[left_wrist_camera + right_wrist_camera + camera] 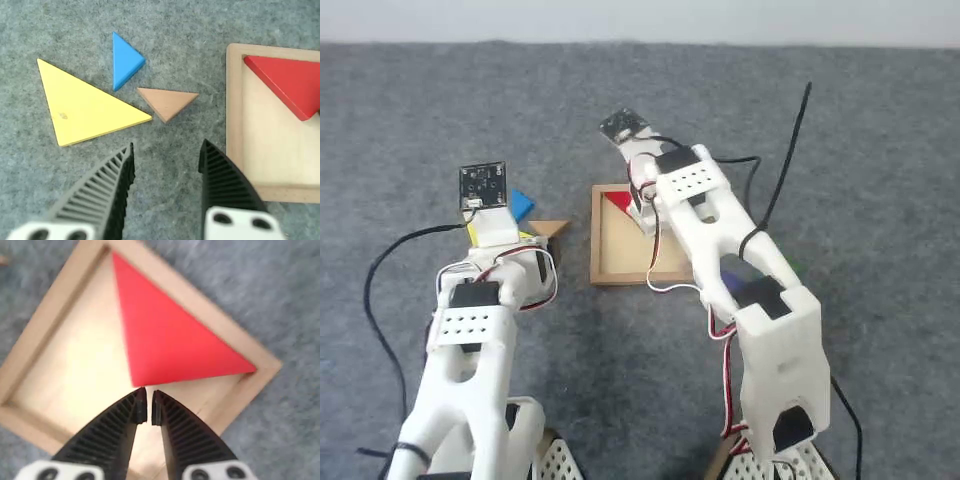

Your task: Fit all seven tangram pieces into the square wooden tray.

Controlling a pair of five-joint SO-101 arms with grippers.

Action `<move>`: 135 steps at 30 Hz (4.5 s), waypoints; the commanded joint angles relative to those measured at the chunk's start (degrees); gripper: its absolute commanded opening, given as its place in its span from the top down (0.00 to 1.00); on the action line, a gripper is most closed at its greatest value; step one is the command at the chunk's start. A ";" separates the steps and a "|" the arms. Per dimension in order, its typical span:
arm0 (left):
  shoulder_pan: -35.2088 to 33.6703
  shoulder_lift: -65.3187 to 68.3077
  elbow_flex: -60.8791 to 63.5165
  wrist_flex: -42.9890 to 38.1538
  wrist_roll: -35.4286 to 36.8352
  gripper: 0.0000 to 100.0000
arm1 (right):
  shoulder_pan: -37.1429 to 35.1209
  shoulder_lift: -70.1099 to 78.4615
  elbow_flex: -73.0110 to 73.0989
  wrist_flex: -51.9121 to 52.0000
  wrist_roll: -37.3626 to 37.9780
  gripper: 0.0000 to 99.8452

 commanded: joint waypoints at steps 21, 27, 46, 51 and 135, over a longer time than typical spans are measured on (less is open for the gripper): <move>-0.26 -2.11 -0.75 -0.09 -2.29 0.79 | 2.86 -37.76 31.47 -5.05 5.80 0.99; -7.47 -1.49 -8.48 6.77 -2.90 0.77 | 4.00 -40.22 47.38 -18.86 4.04 0.99; -14.59 47.21 -54.99 27.16 -88.62 0.75 | 3.82 -37.14 48.79 -21.85 4.40 0.99; -13.80 60.13 -66.59 32.18 -96.35 0.75 | 3.65 -37.58 48.88 -21.85 4.40 0.99; -17.32 89.58 -122.86 55.12 -8.79 0.99 | 4.18 -37.32 48.70 -22.29 6.42 0.99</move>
